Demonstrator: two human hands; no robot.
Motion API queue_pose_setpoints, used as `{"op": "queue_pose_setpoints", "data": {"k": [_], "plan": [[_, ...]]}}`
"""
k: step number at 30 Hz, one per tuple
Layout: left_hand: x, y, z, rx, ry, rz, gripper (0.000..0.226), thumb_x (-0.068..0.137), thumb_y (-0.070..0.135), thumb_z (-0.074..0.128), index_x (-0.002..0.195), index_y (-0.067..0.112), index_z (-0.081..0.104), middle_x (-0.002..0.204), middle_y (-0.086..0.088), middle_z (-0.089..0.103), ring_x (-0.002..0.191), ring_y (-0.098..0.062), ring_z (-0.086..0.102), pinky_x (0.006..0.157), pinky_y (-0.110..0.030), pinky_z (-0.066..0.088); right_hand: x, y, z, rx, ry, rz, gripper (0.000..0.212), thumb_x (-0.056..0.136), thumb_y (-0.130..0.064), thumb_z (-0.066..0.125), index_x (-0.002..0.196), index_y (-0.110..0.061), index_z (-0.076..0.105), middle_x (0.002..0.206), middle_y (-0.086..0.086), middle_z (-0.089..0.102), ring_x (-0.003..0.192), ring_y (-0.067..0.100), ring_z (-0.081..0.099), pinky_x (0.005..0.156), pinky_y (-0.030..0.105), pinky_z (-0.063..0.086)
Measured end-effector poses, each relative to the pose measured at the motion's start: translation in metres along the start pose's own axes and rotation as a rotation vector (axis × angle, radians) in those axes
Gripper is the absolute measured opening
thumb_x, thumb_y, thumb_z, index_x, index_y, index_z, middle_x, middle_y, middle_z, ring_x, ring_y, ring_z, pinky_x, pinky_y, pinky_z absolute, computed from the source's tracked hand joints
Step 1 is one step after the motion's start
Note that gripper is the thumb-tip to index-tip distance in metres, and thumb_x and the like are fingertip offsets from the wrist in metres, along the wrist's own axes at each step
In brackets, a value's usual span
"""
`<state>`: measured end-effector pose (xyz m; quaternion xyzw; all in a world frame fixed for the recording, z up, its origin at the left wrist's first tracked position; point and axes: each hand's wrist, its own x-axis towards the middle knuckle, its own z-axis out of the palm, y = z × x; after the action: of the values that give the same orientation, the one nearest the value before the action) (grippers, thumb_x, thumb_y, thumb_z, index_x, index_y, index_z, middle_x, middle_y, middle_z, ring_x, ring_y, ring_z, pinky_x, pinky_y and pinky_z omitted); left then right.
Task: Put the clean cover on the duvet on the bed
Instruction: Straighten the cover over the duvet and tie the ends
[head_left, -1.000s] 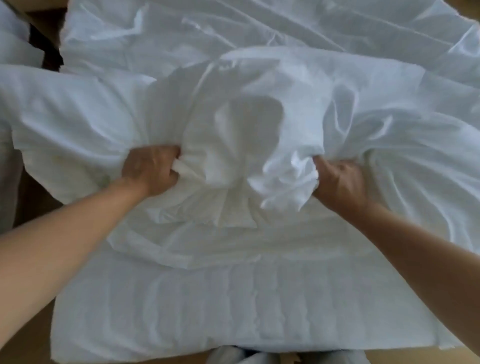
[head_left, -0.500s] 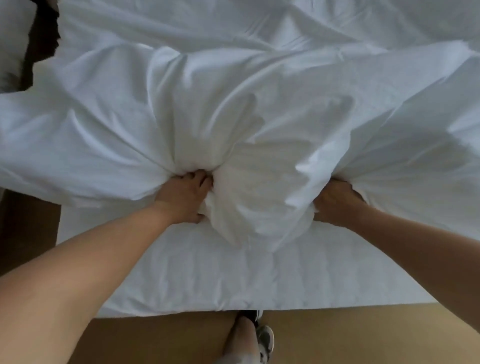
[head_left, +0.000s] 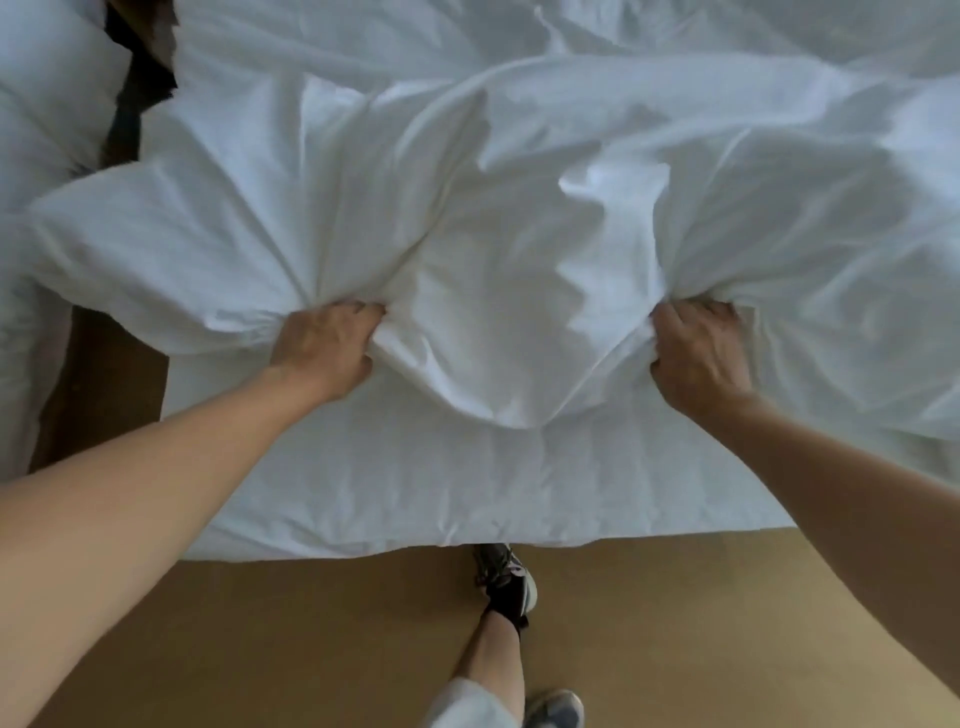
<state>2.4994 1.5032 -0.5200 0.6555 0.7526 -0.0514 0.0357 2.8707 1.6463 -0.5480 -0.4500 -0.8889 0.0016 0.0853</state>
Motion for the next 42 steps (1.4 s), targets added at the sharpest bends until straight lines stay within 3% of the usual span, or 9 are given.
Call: {"op": "queue_pose_setpoints", "data": {"k": [10,14,18,21,24,28,35,38,42], "plan": [[-0.185,0.017,-0.158,-0.11,0.236,-0.058,0.041,0.062,0.0,0.075,0.101,0.008,0.065,0.085,-0.013,0.068,0.064,-0.042,0.065,0.054,-0.042,0.052,-0.096,-0.034,-0.193,0.104,0.106,-0.025,0.041,0.066,0.003,0.077,0.104,-0.001,0.061,0.074,0.016,0.068,0.049,0.041,0.062,0.044,0.039,0.046],[-0.232,0.029,-0.191,-0.203,0.258,-0.078,0.025,0.076,-0.001,0.067,0.1,0.005,0.069,0.089,-0.012,0.071,0.07,-0.04,0.067,0.057,-0.04,0.053,-0.129,-0.052,-0.241,-0.042,-0.161,-0.046,0.03,0.085,-0.003,0.063,0.114,-0.009,0.064,0.098,0.012,0.072,0.068,0.04,0.07,0.054,0.039,0.049],[-0.217,0.004,-0.234,-0.207,0.572,-0.094,0.017,0.08,0.014,0.047,0.089,0.008,0.061,0.082,-0.008,0.063,0.066,-0.031,0.06,0.051,-0.034,0.049,-0.112,-0.051,-0.29,-0.023,0.195,-0.114,0.038,0.065,0.005,0.072,0.093,-0.013,0.054,0.069,0.008,0.062,0.045,0.033,0.058,0.039,0.03,0.041],[-0.174,-0.008,-0.262,-0.145,0.668,-0.22,0.023,0.07,0.0,0.062,0.092,0.006,0.062,0.092,-0.014,0.058,0.081,-0.037,0.053,0.052,-0.04,0.047,-0.067,-0.06,-0.308,-0.074,0.375,0.058,0.029,0.068,-0.002,0.074,0.092,-0.014,0.062,0.085,0.008,0.064,0.073,0.035,0.06,0.063,0.038,0.039],[-0.112,-0.002,-0.284,-0.231,0.583,-0.323,0.035,0.06,-0.011,0.067,0.092,0.002,0.062,0.085,-0.02,0.062,0.077,-0.043,0.057,0.063,-0.044,0.046,-0.004,-0.084,-0.307,0.115,0.319,0.452,0.031,0.079,-0.004,0.062,0.107,-0.016,0.065,0.102,0.008,0.067,0.096,0.037,0.058,0.09,0.046,0.039],[-0.05,-0.011,-0.294,-0.369,0.445,-0.387,0.028,0.07,-0.004,0.06,0.082,0.016,0.043,0.063,0.001,0.047,0.061,-0.031,0.049,0.059,-0.034,0.035,0.046,-0.086,-0.288,0.379,0.286,0.698,0.018,0.086,-0.005,0.048,0.1,-0.014,0.053,0.094,0.017,0.068,0.086,0.042,0.061,0.076,0.044,0.043],[-0.027,-0.074,-0.266,-0.234,0.305,-0.125,0.03,0.064,0.011,0.073,0.09,0.005,0.058,0.061,-0.006,0.059,0.053,-0.037,0.062,0.056,-0.032,0.042,0.052,-0.032,-0.262,0.069,0.032,0.23,0.034,0.077,-0.016,0.079,0.099,-0.004,0.055,0.069,0.015,0.066,0.056,0.042,0.063,0.051,0.038,0.045],[-0.028,-0.083,-0.246,-0.141,0.17,0.025,0.034,0.074,0.036,0.064,0.091,0.007,0.057,0.065,-0.006,0.066,0.054,-0.037,0.065,0.053,-0.036,0.052,0.065,-0.025,-0.257,-0.066,-0.318,0.159,0.05,0.08,-0.05,0.074,0.107,-0.014,0.053,0.084,0.004,0.07,0.076,0.035,0.069,0.061,0.036,0.048],[-0.036,-0.074,-0.209,-0.011,-0.259,0.096,0.059,0.083,0.078,0.047,0.11,0.026,0.048,0.091,0.007,0.071,0.079,-0.02,0.071,0.069,-0.032,0.053,0.069,-0.024,-0.23,-0.075,-0.564,0.128,0.031,0.085,-0.042,0.064,0.109,-0.024,0.058,0.096,-0.002,0.068,0.09,0.026,0.071,0.067,0.033,0.05]]}}
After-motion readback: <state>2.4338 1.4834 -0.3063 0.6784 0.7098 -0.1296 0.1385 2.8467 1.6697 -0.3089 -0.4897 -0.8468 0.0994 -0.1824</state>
